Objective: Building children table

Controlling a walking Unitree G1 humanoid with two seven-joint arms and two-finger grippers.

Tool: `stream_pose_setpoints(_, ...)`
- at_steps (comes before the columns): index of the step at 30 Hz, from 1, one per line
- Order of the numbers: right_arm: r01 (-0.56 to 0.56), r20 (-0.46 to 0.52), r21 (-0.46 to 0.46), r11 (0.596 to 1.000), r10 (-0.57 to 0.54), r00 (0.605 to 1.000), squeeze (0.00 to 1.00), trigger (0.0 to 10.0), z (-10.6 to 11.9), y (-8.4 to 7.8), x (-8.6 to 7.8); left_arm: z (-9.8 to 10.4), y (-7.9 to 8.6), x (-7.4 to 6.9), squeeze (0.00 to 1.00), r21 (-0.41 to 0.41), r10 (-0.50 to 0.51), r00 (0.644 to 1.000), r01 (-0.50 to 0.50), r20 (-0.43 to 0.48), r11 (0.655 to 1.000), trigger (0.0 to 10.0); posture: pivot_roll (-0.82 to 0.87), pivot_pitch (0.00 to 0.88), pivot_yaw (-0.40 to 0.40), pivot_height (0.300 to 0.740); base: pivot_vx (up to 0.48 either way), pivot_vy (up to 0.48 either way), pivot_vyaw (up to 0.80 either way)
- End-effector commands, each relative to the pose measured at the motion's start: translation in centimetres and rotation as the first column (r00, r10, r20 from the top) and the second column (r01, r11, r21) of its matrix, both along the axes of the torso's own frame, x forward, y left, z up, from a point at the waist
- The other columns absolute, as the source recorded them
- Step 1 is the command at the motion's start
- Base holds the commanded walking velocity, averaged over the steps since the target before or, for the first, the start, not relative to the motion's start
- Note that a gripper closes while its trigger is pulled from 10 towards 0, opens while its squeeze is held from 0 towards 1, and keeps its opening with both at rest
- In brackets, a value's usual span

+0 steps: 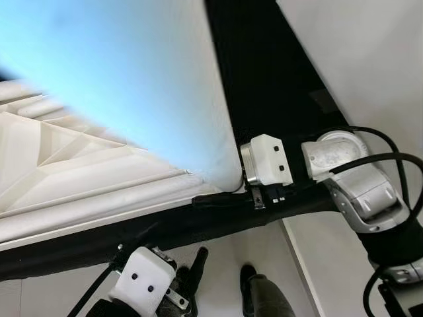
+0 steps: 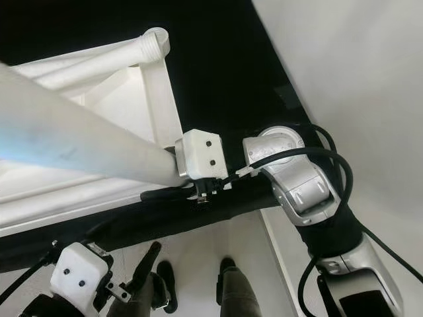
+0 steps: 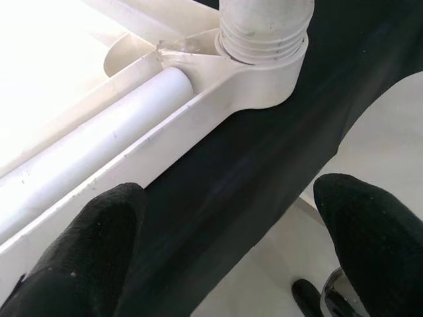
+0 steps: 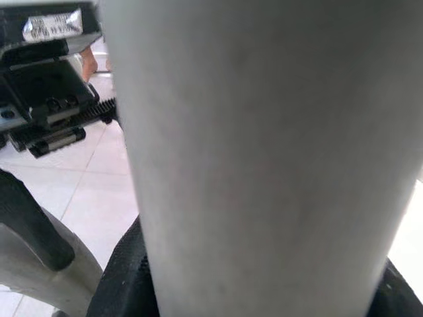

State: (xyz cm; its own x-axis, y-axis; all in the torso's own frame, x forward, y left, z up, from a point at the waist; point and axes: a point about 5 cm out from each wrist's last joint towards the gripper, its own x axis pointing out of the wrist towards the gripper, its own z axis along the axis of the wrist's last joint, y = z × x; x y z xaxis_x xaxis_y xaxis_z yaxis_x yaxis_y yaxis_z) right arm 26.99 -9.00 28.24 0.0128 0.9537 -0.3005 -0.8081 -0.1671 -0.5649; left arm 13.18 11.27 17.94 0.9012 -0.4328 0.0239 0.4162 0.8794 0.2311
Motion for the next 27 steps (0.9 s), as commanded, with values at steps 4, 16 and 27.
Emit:
stream_pose_setpoints(4, 0.13, -0.245, 0.019, 0.991, -0.121, 0.962, 0.0, 10.0, -2.8, 0.1, 1.7, -0.7, -0.3, -0.3, 0.0, 0.006, -0.012, 1.0, 0.012, -0.024, 1.0, 10.0, 0.03, 0.446, 0.047, 0.74, 0.0, 0.0, 0.0)
stream_pose_setpoints(16, 0.393, -0.371, 0.127, 0.911, -0.324, 0.87, 0.0, 10.0, -4.1, -0.3, 3.8, -0.8, -0.3, -0.2, 0.0, 0.01, -0.017, 1.0, 0.017, -0.02, 1.0, 10.0, 0.03, 0.435, 0.053, 0.74, 0.0, 0.0, 0.0)
stream_pose_setpoints(27, 0.562, -0.37, 0.14, 0.815, -0.484, 0.793, 0.0, 10.0, -6.0, -0.6, 3.6, -0.8, -0.2, -0.2, 0.0, 0.02, -0.017, 1.0, 0.017, -0.015, 1.0, 10.0, 0.03, 0.441, 0.059, 0.74, 0.0, 0.0, 0.0)
